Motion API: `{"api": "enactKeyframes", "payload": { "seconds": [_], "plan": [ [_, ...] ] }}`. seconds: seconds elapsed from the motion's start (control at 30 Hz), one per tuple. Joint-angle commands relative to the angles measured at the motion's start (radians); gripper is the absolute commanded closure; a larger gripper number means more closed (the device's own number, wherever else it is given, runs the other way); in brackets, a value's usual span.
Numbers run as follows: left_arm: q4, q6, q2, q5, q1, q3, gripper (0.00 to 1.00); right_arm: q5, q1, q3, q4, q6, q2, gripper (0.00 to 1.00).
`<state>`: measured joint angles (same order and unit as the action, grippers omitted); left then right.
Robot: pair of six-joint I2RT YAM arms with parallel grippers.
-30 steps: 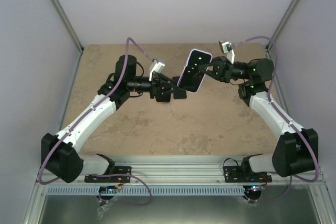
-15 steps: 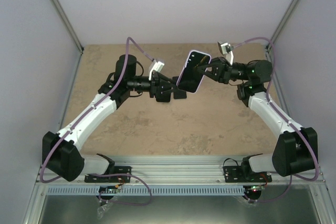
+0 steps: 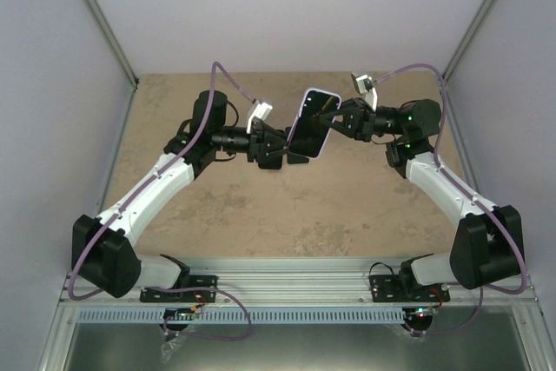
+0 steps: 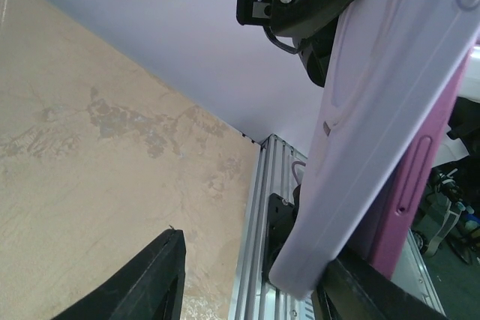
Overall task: Take the phone out of the phone case
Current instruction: Remove the phone case from the phone.
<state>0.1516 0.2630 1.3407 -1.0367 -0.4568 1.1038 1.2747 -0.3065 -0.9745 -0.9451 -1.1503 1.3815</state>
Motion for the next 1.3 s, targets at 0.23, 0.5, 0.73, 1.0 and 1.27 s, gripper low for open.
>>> {"api": "enactKeyframes", "payload": {
  "seconds": [0.23,0.5,0.73,1.0,1.27],
  "plan": [
    [-0.054,0.013,0.021,0.129,0.029,0.030,0.54,0.170,-0.125,0.006,0.107,0.070,-0.011,0.99],
    [-0.078,0.020,0.012,0.112,0.030,0.030,0.54,0.179,-0.141,-0.003,0.232,0.168,-0.010,0.99],
    [-0.121,0.040,0.011,0.092,0.029,0.036,0.53,0.185,-0.158,-0.001,0.326,0.246,-0.015,0.99],
    [-0.167,0.034,0.016,0.043,0.029,0.074,0.54,0.199,-0.176,0.000,0.402,0.305,-0.020,1.00],
    [-0.187,-0.009,0.025,-0.070,0.029,0.126,0.53,0.207,-0.184,0.000,0.458,0.348,-0.017,1.00]
  ]
}}
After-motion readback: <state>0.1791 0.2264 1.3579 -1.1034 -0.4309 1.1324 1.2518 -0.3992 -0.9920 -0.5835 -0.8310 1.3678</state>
